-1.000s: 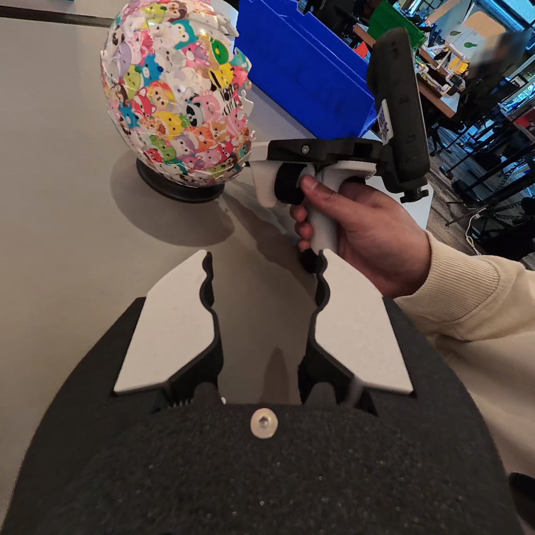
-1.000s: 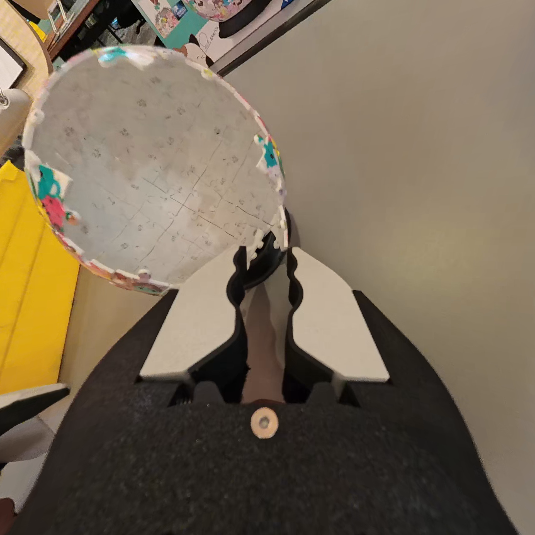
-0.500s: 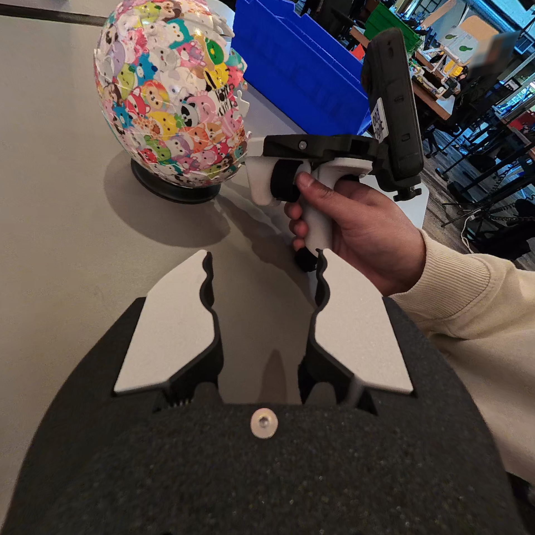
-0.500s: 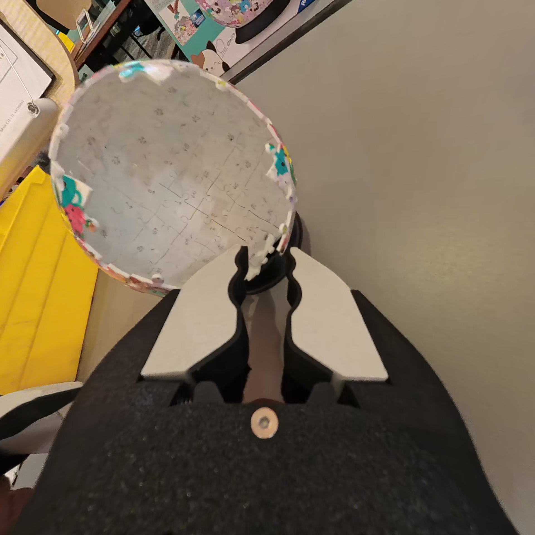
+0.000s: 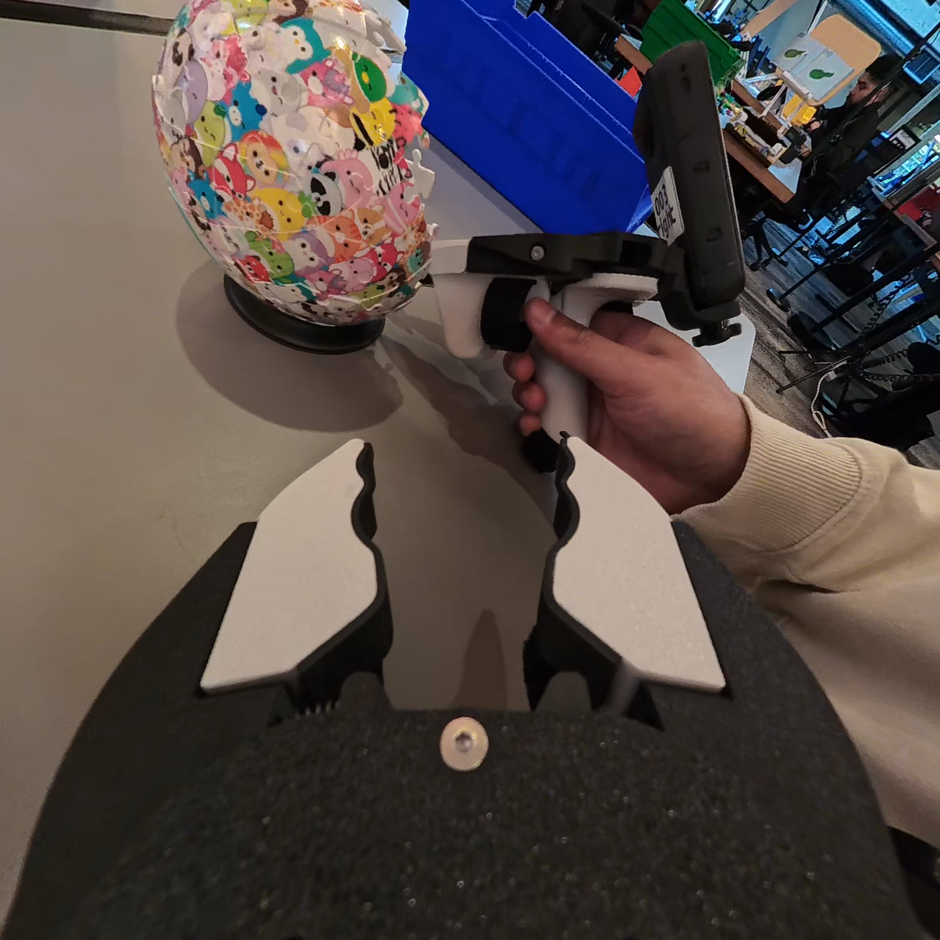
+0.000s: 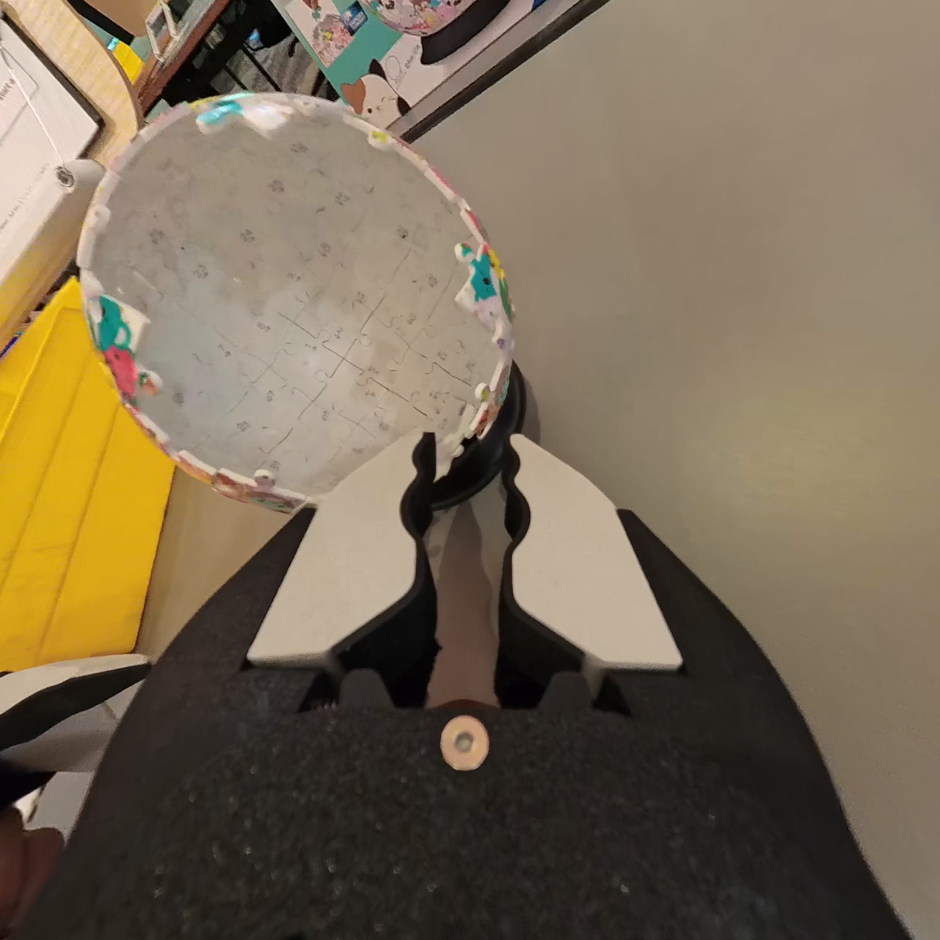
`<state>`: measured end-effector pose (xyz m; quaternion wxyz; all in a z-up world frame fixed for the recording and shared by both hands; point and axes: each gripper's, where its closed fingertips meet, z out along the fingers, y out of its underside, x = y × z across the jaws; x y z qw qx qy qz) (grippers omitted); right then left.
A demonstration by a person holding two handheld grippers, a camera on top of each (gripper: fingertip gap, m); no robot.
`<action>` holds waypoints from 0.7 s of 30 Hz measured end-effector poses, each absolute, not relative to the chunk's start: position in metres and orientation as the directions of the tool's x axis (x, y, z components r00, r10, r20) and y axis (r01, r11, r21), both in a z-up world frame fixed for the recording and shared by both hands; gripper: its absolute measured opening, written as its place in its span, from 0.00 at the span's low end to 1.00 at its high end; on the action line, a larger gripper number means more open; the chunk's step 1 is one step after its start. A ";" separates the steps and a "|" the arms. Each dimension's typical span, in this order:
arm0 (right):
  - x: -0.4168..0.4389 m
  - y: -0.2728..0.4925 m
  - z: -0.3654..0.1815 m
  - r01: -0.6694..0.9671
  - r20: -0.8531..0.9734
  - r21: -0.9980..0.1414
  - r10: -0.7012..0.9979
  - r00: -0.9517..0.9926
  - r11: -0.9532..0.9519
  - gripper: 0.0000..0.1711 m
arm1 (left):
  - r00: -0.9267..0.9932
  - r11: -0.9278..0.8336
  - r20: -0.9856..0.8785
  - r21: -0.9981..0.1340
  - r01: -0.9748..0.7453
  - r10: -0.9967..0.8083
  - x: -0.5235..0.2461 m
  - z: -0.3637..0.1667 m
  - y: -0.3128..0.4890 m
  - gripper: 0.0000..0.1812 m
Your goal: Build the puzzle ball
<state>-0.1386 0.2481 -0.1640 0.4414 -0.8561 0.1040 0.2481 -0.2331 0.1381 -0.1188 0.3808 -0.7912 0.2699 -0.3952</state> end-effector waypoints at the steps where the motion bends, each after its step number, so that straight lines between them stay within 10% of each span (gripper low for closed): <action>1: -0.139 0.248 -0.163 -0.400 -0.525 -0.705 0.052 0.850 -0.585 0.14 | 0.542 -0.563 0.418 -0.817 -0.127 -0.729 -0.233 -0.119 0.138 0.37; 21: -0.118 0.242 -0.130 -0.400 -0.554 -0.709 0.109 0.825 -0.580 0.15 | 0.530 -0.564 0.413 -0.810 -0.158 -0.741 -0.229 -0.124 0.133 0.37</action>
